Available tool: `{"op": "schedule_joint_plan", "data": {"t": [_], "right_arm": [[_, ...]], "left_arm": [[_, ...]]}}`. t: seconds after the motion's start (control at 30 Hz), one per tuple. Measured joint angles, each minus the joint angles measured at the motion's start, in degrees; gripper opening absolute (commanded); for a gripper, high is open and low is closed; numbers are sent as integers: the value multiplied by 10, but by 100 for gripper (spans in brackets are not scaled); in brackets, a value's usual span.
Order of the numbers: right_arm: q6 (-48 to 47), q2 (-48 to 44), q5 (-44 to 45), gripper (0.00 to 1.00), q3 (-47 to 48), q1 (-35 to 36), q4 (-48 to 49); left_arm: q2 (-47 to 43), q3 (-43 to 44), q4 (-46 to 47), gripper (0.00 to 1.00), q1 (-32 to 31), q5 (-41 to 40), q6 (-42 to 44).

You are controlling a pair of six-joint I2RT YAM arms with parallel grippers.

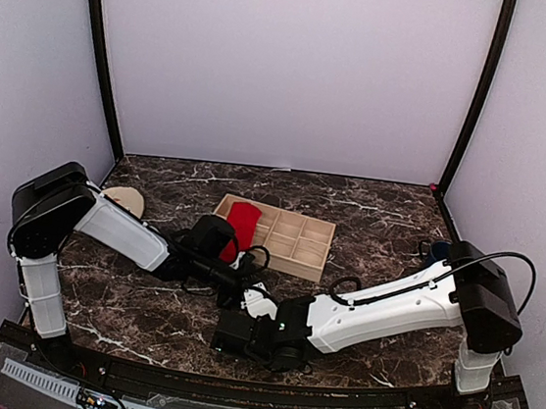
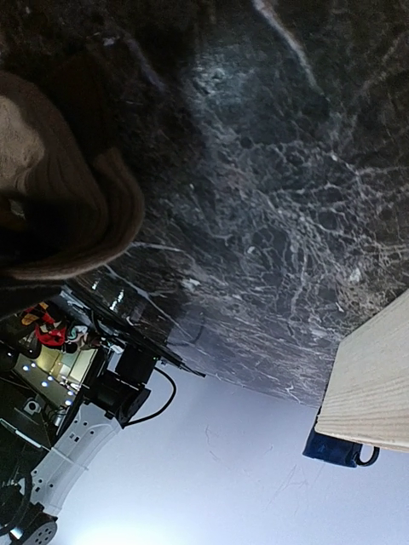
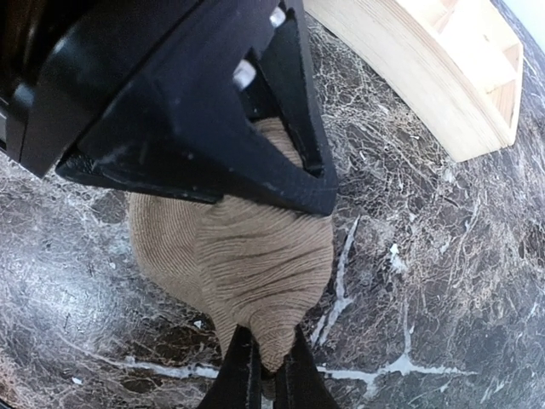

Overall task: Roll the socks
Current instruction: Roll the sock at the center of the board.

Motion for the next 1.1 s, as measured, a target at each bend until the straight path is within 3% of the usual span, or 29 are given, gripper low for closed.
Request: {"op": "schedule_joint_plan", "data": {"t": [0.1,0.27,0.47,0.7,0.9,1.1], "right_arm": [[2,3,0,2,1,0,-4],[22,4,0,30,5,0,-17],[57,-7,-10,46,-10,0,-15],[90,-81,-42,49,-87,0,35],[118,-176,-62,51,-196,-1,137],[135,-205,-81,52,-286,-14,261]], "left_arm": [[7,0,1,0,0,4,2],[12,0,2,0,0,5,11],[15,0,3,0,0,1,28],[45,0,48,0,0,-4,34],[72,0,101,0,0,-3,34],[92,-3,170,0,3,2,37]]}}
